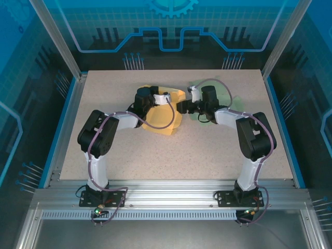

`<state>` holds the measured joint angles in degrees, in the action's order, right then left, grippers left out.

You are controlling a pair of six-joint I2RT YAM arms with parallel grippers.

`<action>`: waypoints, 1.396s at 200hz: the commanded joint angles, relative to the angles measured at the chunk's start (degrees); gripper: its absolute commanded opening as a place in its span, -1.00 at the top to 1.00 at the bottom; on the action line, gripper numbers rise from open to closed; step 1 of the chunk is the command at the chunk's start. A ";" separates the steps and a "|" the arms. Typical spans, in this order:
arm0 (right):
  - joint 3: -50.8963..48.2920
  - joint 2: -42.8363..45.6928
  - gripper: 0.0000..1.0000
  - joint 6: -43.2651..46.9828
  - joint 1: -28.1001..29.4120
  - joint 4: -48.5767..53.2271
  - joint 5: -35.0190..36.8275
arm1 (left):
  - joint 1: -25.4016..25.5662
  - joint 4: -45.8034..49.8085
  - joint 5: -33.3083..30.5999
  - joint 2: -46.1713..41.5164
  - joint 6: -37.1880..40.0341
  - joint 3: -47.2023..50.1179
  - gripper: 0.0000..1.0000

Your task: Fold the paper box

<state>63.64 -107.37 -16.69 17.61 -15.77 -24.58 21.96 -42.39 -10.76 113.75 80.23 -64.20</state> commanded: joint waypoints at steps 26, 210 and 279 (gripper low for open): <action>-0.68 -0.87 -0.46 -2.60 -2.41 -5.19 -7.53 | -0.17 -2.24 -0.83 0.85 1.97 0.82 1.00; 4.48 -9.52 -0.35 -5.69 -0.14 -7.03 -15.01 | -0.01 -8.23 -3.80 7.09 3.63 0.27 1.00; 7.95 -10.76 -0.14 -5.43 1.55 -1.11 -5.97 | 0.33 -9.29 -3.48 6.61 3.02 1.09 1.00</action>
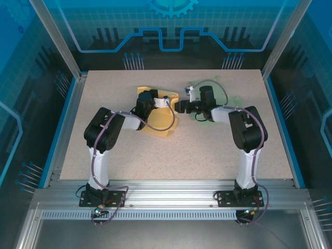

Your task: Fold the paper box

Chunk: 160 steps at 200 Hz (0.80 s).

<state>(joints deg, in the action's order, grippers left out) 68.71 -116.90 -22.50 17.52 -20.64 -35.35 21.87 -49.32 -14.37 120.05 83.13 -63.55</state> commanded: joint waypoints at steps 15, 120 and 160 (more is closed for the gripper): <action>3.95 -1.51 -0.21 0.71 2.12 6.60 8.76 | 0.46 -2.36 0.31 0.15 0.00 0.62 1.00; 8.84 -4.21 -0.06 2.46 4.29 10.70 19.93 | 0.54 -3.06 0.92 -0.17 -1.15 0.97 1.00; 10.00 -3.52 -0.11 4.03 6.11 12.68 28.81 | 0.65 -3.24 1.27 -1.00 -1.62 1.54 1.00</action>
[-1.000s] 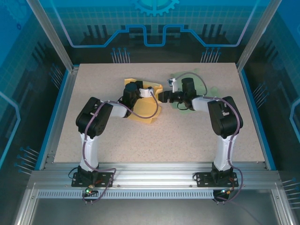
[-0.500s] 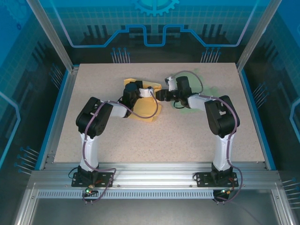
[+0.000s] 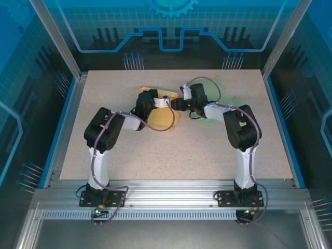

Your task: Fold the paper box

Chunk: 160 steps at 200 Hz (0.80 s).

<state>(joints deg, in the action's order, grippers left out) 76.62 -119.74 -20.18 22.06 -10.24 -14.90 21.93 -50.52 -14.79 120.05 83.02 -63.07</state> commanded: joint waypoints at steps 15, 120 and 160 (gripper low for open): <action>2.04 -0.25 -0.11 1.81 2.31 2.63 12.28 | 0.62 -2.05 1.76 -1.48 -2.03 1.24 1.00; 1.04 1.27 0.58 3.32 4.31 2.43 26.54 | 2.80 -2.54 2.60 -5.15 -4.17 3.74 1.00; -1.08 2.97 0.71 5.62 5.35 1.40 30.64 | 4.14 -1.86 1.02 -9.13 -10.37 4.26 0.14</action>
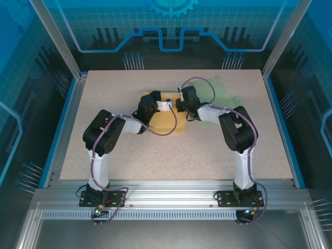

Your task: Fold the paper box

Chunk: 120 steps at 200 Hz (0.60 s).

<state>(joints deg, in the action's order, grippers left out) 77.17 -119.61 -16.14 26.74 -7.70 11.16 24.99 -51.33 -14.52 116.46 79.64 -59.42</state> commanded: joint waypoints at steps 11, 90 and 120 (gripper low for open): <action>-2.33 3.28 0.72 1.63 0.68 -1.60 4.58 | 1.58 0.54 0.48 -7.78 -9.20 0.80 -0.21; -7.01 6.26 0.82 0.13 0.91 -3.68 4.08 | 5.22 25.65 -12.79 -32.08 -50.94 1.53 -0.98; -8.32 7.16 0.84 -0.66 0.94 -3.64 3.30 | 0.72 50.29 -11.38 -37.36 -77.44 -4.67 -0.98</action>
<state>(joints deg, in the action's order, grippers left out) 69.89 -114.96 -15.57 27.00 -11.35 14.57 29.56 -24.01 -24.08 81.23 31.55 -59.07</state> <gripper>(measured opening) 0.106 0.988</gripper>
